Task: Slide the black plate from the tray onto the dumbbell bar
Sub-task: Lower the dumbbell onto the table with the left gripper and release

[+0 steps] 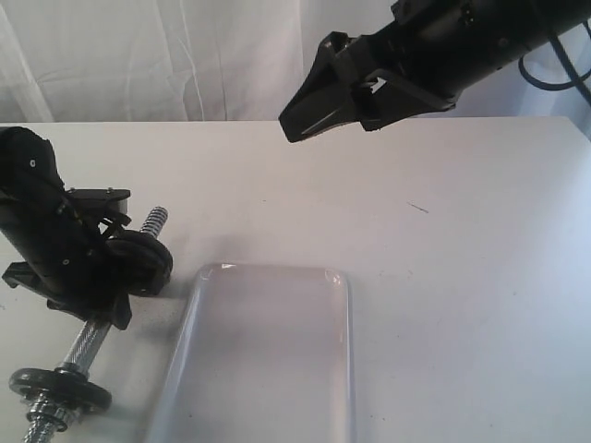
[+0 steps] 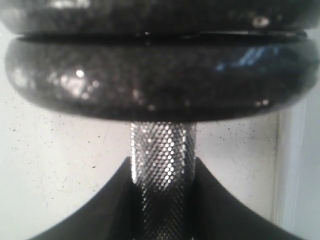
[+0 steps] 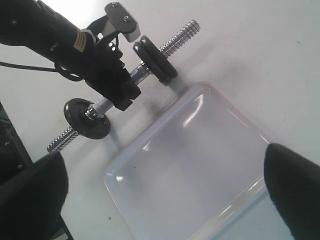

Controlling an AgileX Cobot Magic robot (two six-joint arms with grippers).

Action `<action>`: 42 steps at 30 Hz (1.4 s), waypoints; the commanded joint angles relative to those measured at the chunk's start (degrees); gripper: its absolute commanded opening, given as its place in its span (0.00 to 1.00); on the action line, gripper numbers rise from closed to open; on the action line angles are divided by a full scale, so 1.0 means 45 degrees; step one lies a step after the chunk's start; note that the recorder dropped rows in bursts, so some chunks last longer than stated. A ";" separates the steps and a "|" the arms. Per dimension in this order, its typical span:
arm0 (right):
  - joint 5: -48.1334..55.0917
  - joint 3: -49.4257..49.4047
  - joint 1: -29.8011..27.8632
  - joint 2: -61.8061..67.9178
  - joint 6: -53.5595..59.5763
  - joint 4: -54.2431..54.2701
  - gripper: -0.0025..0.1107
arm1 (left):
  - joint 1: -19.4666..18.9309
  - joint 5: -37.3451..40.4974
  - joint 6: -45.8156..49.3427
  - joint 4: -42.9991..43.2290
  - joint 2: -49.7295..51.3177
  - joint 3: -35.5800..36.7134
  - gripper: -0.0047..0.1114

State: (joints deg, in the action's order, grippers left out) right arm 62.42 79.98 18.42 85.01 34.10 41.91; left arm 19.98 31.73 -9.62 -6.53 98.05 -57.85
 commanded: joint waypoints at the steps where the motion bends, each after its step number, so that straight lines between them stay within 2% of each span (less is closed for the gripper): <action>1: 0.0054 -0.0009 -0.0048 -0.0106 -0.0018 -0.0061 0.95 | 0.0016 -0.0046 -0.0256 -0.0510 -0.0611 -0.0480 0.04; 7: 0.0078 -0.0009 -0.0048 -0.0106 -0.0018 -0.0067 0.95 | 0.0016 -0.0046 -0.0211 -0.0510 -0.0611 -0.0480 0.06; 9: 0.0064 -0.0009 -0.0048 -0.0106 -0.0018 -0.0092 0.95 | 0.0016 -0.0046 -0.0211 -0.0510 -0.0611 -0.0480 0.15; 10: 0.0064 -0.0009 -0.0048 -0.0106 -0.0018 -0.0092 0.95 | 0.0016 -0.0046 -0.0211 -0.0510 -0.0611 -0.0480 0.24; 12: 0.0064 -0.0009 -0.0048 -0.0106 -0.0018 -0.0122 0.95 | 0.0016 -0.0015 -0.0211 -0.0510 -0.0611 -0.0480 0.35; 15: 0.0064 -0.0009 -0.0048 -0.0106 -0.0018 -0.0122 0.95 | 0.0016 0.0108 -0.0239 -0.0510 -0.0611 -0.0480 0.47; 16: 0.0064 -0.0009 -0.0048 -0.0106 -0.0018 -0.0122 0.95 | 0.0016 0.0252 -0.0239 -0.0510 -0.0611 -0.0480 0.48; 31: 0.0086 -0.0009 -0.0048 -0.0106 -0.0018 -0.0142 0.95 | 0.0016 0.0556 -0.0216 -0.0510 -0.0685 -0.0632 0.48; 37: -0.0047 -0.0009 -0.0048 -0.0106 0.0037 -0.0149 0.95 | 0.0016 0.0556 -0.0216 -0.0070 -0.2105 -0.1548 0.46; 38: -0.0107 -0.0009 -0.0048 -0.0106 0.0037 -0.0184 0.95 | 0.0016 0.0533 -0.0216 0.0107 -0.2229 -0.1544 0.43; 39: -0.0308 -0.0009 -0.0048 -0.0106 0.0037 -0.0581 0.90 | 0.0016 0.0533 -0.0191 0.0778 -0.2514 -0.1544 0.28; 40: -0.0401 -0.0009 -0.0048 -0.0106 0.0037 -0.0739 0.87 | 0.0016 0.0592 -0.0191 0.1119 -0.2628 -0.1544 0.21; 42: -0.0599 -0.0009 -0.0048 -0.0106 -0.0086 -0.1012 0.73 | 0.0016 0.0685 -0.0115 0.1956 -0.2938 -0.1544 0.04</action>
State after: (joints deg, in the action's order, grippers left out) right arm 61.09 79.98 18.42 85.01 34.10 39.08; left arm 19.98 33.33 -10.39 -2.15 86.97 -64.58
